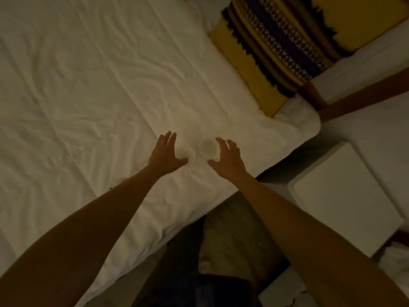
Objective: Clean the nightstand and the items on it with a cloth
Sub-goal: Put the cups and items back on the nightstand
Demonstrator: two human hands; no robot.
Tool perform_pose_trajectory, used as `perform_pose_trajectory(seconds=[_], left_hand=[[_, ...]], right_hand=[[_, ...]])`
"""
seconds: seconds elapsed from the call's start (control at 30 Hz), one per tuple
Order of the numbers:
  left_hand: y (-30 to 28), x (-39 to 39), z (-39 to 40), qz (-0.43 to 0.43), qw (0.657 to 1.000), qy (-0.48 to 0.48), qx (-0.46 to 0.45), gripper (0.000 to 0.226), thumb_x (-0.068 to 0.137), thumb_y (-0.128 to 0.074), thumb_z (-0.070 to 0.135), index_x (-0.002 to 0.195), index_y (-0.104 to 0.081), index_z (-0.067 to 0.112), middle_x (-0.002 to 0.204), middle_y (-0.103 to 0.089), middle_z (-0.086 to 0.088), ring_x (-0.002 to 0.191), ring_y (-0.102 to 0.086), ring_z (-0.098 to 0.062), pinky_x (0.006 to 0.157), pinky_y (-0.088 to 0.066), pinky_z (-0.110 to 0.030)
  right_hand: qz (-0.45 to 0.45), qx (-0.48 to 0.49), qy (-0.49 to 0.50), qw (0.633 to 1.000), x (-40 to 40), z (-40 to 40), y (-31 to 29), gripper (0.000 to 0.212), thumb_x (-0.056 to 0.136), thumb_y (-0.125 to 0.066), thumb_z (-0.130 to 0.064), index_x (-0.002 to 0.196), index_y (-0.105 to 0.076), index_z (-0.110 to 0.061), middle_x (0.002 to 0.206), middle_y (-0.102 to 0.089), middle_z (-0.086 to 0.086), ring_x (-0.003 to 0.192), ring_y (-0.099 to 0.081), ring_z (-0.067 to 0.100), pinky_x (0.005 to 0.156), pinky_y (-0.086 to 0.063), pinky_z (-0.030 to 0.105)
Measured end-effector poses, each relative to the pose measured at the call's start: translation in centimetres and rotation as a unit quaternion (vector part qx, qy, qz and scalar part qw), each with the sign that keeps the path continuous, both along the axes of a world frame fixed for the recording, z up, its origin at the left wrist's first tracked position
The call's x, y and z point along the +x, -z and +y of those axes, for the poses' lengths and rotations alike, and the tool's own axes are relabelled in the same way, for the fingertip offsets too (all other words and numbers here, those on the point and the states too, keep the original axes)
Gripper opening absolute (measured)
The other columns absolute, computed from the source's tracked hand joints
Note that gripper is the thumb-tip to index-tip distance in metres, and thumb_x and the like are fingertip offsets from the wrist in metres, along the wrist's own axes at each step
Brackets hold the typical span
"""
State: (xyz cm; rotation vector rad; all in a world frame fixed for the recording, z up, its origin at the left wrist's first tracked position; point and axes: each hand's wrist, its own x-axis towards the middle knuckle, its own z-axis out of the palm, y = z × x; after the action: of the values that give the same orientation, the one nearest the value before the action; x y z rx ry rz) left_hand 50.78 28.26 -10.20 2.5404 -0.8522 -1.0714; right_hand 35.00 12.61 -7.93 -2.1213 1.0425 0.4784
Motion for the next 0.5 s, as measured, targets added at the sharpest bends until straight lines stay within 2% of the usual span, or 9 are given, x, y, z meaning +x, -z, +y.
perform_pose_trajectory(seconds=[0.13, 0.2, 0.27, 0.33, 0.4, 0.5], left_hand=[[3.1, -0.6, -1.9, 0.026, 0.997, -0.014, 0.065, 0.118, 0.069, -0.077, 0.065, 0.158, -0.010, 0.024, 0.165, -0.006, -0.009, 0.150, -0.008, -0.035, 0.111, -0.032, -0.058], [4.4, -1.4, -2.4, 0.040, 0.995, -0.023, 0.086, 0.119, 0.067, -0.080, 0.062, 0.157, -0.013, 0.024, 0.161, -0.010, -0.013, 0.147, -0.014, -0.038, 0.107, -0.036, -0.060], [5.1, -2.6, -2.9, 0.045, 0.995, -0.028, 0.084, 0.116, 0.067, -0.086, 0.051, 0.155, -0.018, 0.019, 0.155, -0.020, -0.017, 0.142, -0.023, -0.041, 0.106, -0.040, -0.059], [5.5, -3.4, -3.6, 0.026, 0.996, -0.049, 0.071, 0.106, 0.067, -0.088, 0.037, 0.150, -0.025, 0.016, 0.145, -0.034, -0.018, 0.134, -0.036, -0.042, 0.101, -0.044, -0.056], [5.3, -4.0, -4.2, 0.011, 0.995, -0.073, 0.064, 0.098, 0.066, -0.088, 0.027, 0.145, -0.032, 0.016, 0.138, -0.040, -0.017, 0.127, -0.043, -0.041, 0.095, -0.048, -0.054], [4.3, -4.5, -5.5, -0.012, 0.996, -0.050, 0.072, 0.096, 0.063, -0.090, 0.026, 0.142, -0.035, 0.018, 0.136, -0.041, -0.014, 0.124, -0.044, -0.038, 0.091, -0.050, -0.053]], right_hand=[[0.046, -0.008, -0.067, 0.997, 3.4, -1.9, 4.4, 0.098, 0.084, -0.076, -0.046, 0.158, -0.012, -0.040, 0.167, 0.000, 0.010, 0.152, -0.005, 0.036, 0.115, -0.032, 0.057], [0.064, 0.007, -0.090, 0.994, 4.2, -2.2, 6.4, 0.103, 0.081, -0.080, -0.044, 0.157, -0.011, -0.044, 0.168, 0.004, 0.009, 0.152, -0.004, 0.038, 0.114, -0.033, 0.059], [0.059, 0.011, -0.105, 0.993, 4.0, -2.4, 7.8, 0.102, 0.080, -0.082, -0.036, 0.156, -0.015, -0.045, 0.165, -0.003, 0.011, 0.148, -0.014, 0.040, 0.109, -0.040, 0.057], [0.022, -0.002, -0.101, 0.995, 3.6, -2.6, 8.7, 0.093, 0.079, -0.081, -0.026, 0.152, -0.026, -0.042, 0.156, -0.018, 0.012, 0.137, -0.033, 0.040, 0.096, -0.051, 0.050], [-0.007, -0.012, -0.084, 0.996, 3.0, -3.0, 8.8, 0.087, 0.075, -0.083, -0.023, 0.145, -0.034, -0.040, 0.146, -0.027, 0.011, 0.126, -0.044, 0.039, 0.085, -0.054, 0.045], [-0.040, 0.021, -0.008, 0.999, 1.4, -4.2, 8.0, 0.087, 0.070, -0.086, -0.029, 0.140, -0.035, -0.040, 0.142, -0.031, 0.008, 0.119, -0.051, 0.036, 0.086, -0.057, 0.045]])
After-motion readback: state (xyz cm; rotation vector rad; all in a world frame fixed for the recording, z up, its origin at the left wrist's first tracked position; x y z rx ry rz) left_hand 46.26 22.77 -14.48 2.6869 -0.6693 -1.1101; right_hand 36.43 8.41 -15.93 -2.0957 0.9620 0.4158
